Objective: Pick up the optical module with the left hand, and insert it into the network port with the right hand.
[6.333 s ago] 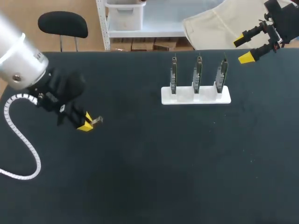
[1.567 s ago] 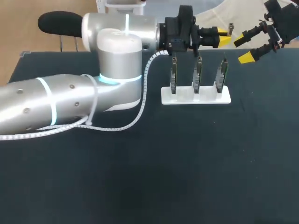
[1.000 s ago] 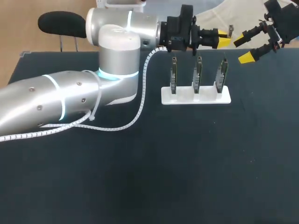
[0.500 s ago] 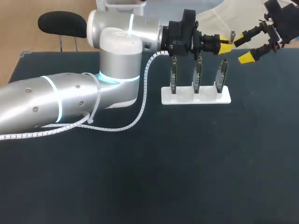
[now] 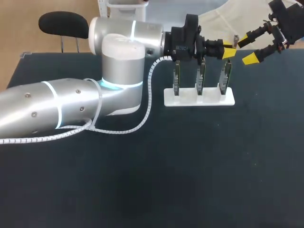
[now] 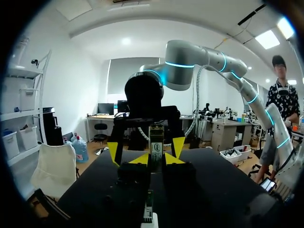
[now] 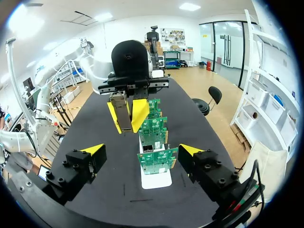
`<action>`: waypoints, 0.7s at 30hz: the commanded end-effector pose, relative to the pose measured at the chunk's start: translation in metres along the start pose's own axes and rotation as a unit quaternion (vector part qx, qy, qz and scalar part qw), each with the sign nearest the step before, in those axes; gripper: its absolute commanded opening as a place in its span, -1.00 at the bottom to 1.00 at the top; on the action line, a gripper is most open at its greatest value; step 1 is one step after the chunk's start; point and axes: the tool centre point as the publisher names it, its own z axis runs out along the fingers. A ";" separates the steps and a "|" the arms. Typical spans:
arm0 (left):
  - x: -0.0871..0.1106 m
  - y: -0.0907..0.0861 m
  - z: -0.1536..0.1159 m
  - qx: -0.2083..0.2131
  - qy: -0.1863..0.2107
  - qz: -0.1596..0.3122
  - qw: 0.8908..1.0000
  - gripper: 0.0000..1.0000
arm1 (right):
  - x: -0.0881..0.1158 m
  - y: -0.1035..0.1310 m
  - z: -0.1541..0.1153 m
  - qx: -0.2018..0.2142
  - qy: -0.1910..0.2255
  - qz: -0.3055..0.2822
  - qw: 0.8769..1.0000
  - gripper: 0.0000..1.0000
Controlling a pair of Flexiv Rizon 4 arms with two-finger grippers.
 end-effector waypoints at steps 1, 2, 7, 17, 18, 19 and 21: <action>0.001 0.001 0.002 0.001 -0.001 0.000 1.000 -1.00 | 0.000 0.002 0.000 0.003 0.000 0.000 1.000 1.00; 0.001 0.001 0.003 0.001 0.000 0.000 1.000 -1.00 | 0.000 0.002 0.000 0.003 0.000 0.000 1.000 1.00; 0.004 0.001 0.004 0.002 -0.001 -0.004 1.000 -1.00 | 0.000 0.002 0.000 0.003 0.000 0.000 1.000 1.00; 0.003 0.003 0.004 0.001 -0.004 -0.002 1.000 -1.00 | 0.000 0.002 0.000 0.003 0.000 0.000 1.000 1.00; 0.003 0.003 0.004 0.001 -0.004 -0.002 1.000 -1.00 | 0.000 0.002 0.000 0.003 0.000 0.000 1.000 1.00; 0.003 0.004 0.004 0.001 -0.004 -0.002 1.000 -1.00 | 0.000 0.002 0.000 0.003 0.000 0.000 1.000 1.00; 0.004 0.005 0.003 0.001 -0.001 -0.002 1.000 -1.00 | 0.000 0.002 0.000 0.003 0.000 0.000 1.000 1.00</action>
